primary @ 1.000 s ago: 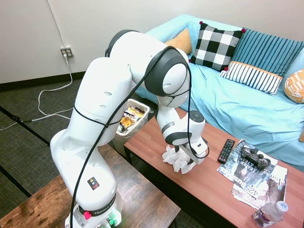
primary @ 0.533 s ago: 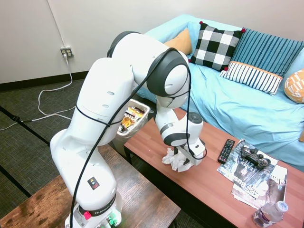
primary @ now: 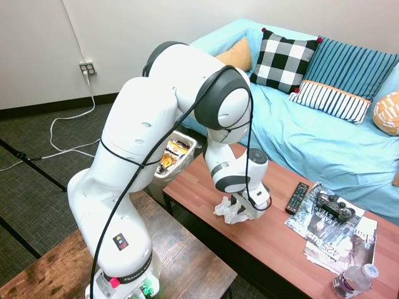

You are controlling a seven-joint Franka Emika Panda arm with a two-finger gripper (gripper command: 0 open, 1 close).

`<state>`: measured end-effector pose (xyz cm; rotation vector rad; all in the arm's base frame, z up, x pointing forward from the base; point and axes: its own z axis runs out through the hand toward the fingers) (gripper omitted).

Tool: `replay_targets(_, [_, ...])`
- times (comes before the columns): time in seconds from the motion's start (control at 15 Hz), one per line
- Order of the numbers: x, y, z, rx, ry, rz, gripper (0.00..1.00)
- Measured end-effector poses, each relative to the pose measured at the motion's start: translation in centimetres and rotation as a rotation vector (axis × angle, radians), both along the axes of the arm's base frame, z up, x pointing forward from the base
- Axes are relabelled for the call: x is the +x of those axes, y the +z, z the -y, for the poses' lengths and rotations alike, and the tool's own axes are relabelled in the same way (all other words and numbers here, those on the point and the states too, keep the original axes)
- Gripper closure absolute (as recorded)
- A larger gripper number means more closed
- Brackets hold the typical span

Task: Throw the tissue in the trash bin

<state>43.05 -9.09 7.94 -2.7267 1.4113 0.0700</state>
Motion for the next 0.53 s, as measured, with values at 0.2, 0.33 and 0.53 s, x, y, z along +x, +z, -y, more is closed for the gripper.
replay_targets(0.2, [-0.2, 0.0, -0.2, 0.018, 0.004, -0.007, 1.0])
replay_targets(0.33, [-0.7, 0.5, -0.2, 0.038, 0.008, -0.023, 1.0])
replay_targets(0.53, [-0.9, 3.2, -1.2, 0.077, 0.027, -0.009, 1.0])
